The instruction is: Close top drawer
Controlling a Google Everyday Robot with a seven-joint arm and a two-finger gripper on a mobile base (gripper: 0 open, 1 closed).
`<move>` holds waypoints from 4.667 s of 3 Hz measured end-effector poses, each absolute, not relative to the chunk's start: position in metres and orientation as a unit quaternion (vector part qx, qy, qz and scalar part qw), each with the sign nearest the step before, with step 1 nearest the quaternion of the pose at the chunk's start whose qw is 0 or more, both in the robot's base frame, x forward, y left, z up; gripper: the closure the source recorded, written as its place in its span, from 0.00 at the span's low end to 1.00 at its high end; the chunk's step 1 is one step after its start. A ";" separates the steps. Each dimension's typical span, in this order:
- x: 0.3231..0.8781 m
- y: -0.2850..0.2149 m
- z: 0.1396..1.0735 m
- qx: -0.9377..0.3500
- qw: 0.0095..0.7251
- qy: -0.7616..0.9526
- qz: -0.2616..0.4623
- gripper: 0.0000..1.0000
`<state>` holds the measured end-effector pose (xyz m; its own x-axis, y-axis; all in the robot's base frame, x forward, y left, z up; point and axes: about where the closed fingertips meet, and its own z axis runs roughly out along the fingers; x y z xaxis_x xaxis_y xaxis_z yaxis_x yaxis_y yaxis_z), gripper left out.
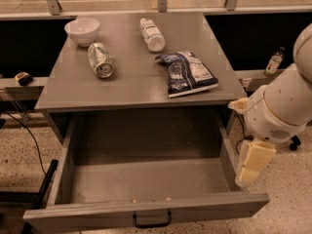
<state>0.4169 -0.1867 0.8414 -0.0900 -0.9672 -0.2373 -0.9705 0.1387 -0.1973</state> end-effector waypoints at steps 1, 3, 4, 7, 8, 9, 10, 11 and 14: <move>0.417 -0.187 0.841 -0.656 0.156 0.738 0.005 0.00; 0.330 -0.149 0.796 -0.693 0.186 0.695 0.051 0.41; 0.280 -0.128 0.744 -0.717 0.196 0.664 0.084 0.72; 0.280 -0.123 0.691 -0.717 0.213 0.661 0.064 1.00; 0.285 -0.119 0.654 -0.716 0.228 0.657 0.066 1.00; 0.296 -0.113 0.631 -0.714 0.243 0.653 0.064 1.00; 0.317 -0.107 0.615 -0.711 0.270 0.646 0.057 1.00; 0.340 -0.108 0.607 -0.702 0.302 0.643 0.049 1.00; 0.368 -0.101 0.615 -0.670 0.350 0.655 0.010 1.00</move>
Offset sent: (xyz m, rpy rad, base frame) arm -0.1533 0.0338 -0.0592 0.1234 0.0728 0.1773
